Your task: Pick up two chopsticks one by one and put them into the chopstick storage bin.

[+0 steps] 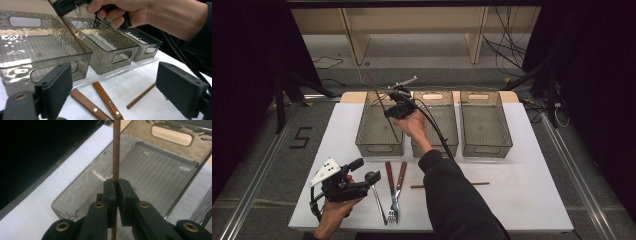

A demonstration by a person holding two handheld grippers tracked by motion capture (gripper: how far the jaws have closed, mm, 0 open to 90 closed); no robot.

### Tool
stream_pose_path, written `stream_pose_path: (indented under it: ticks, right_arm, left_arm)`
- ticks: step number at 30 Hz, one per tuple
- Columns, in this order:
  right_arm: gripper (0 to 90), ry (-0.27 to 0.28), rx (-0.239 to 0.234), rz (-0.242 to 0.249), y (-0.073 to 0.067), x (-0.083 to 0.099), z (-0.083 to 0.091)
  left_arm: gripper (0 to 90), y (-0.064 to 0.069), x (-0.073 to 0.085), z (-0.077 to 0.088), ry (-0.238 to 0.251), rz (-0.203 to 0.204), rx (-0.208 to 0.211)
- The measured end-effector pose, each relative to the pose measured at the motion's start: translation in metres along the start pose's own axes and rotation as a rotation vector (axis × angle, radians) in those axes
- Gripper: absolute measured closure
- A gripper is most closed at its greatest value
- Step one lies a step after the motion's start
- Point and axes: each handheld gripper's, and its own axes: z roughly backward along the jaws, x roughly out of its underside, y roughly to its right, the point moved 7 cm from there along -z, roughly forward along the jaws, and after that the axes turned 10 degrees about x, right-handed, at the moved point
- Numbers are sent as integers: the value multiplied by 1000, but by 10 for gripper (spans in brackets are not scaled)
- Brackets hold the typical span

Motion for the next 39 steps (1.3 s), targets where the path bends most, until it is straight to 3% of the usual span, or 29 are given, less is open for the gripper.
stream_pose_path:
  ticks: [12,15,18,22,25,29,31,33,36,39]
  right_arm:
    - [847,-39,24,-7,1,12,-9]
    - [742,-59,17,-24,3,16,-12]
    - [643,-44,-1,-50,4,15,-8]
    - [587,-32,-14,-46,5,12,0]
    - [445,-21,-44,15,4,12,18]
    - [356,-3,-53,90,8,16,40]
    - [341,-5,-57,107,9,18,46]
    - [331,11,-71,166,12,25,64]
    - [321,13,-85,192,13,31,76]
    - [303,-5,-104,260,13,45,96]
  left_arm:
    - [135,0,0,0,1,2,-2]
    - [134,0,0,0,2,3,-2]
    - [134,0,0,0,4,3,-1]
    - [134,0,0,1,2,1,-2]
    - [134,-1,0,1,2,4,-2]
    - [134,-1,0,1,-1,2,-5]
    - [134,-1,0,0,0,3,-5]
    - [134,-1,0,0,1,2,-7]
    - [134,-1,0,0,-3,3,-9]
    - [134,-1,0,0,-3,3,-10]
